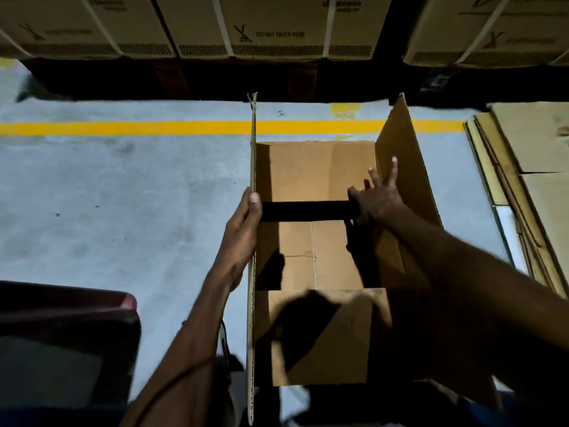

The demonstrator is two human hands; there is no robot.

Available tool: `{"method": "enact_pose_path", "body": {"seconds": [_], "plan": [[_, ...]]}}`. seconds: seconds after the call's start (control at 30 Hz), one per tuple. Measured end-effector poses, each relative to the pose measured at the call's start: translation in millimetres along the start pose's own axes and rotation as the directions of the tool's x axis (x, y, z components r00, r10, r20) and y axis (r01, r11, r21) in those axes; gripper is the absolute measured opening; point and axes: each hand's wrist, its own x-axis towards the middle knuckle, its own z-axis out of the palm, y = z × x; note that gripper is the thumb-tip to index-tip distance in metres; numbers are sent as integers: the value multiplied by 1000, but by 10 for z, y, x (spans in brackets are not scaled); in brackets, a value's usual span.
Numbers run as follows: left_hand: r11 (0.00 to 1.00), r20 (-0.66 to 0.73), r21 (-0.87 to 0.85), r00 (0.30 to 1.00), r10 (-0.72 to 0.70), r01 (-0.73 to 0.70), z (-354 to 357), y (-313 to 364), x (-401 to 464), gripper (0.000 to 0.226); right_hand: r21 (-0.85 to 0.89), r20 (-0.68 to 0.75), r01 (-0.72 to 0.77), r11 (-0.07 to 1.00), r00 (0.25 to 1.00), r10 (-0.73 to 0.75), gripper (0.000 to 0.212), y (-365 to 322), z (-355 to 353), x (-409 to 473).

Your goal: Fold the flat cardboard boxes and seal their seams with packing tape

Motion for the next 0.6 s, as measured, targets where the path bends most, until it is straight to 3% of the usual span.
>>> {"method": "enact_pose_path", "body": {"seconds": [0.1, 0.2, 0.23, 0.3, 0.37, 0.4, 0.53, 0.6], "plan": [[999, -30, -32, 999, -17, 16, 2, -42, -68, 78, 42, -148, -63, 997, 987, 69, 78, 246, -405, -113], [1000, -65, -11, 998, -5, 4, 45, -8, -70, 71, 368, -288, -98, 925, 934, 214, 88, 574, -632, -402], [1000, -65, 9, 998, 13, -12, 77, -12, -67, 67, 548, -269, -83, 832, 925, 269, 97, 674, -612, -505], [995, -53, 91, 997, 56, -51, 171, -25, -51, 65, 856, -146, -42, 516, 936, 319, 103, 785, -454, -693], [976, -28, 210, 998, 59, -52, 274, -60, -8, 70, 983, -64, 8, 183, 952, 300, 86, 702, -226, -875], [960, -10, 278, 999, 48, -43, 305, -84, 11, 71, 994, -73, 44, 99, 947, 313, 76, 588, -142, -985], [889, 124, 452, 992, 9, -65, 307, -215, 121, 90, 987, -149, 160, 0, 916, 374, 78, 193, -4, -1204], [792, 248, 604, 966, -76, -92, 321, -310, 203, 92, 985, -161, 175, -11, 930, 329, 68, 41, -18, -1206]]}}
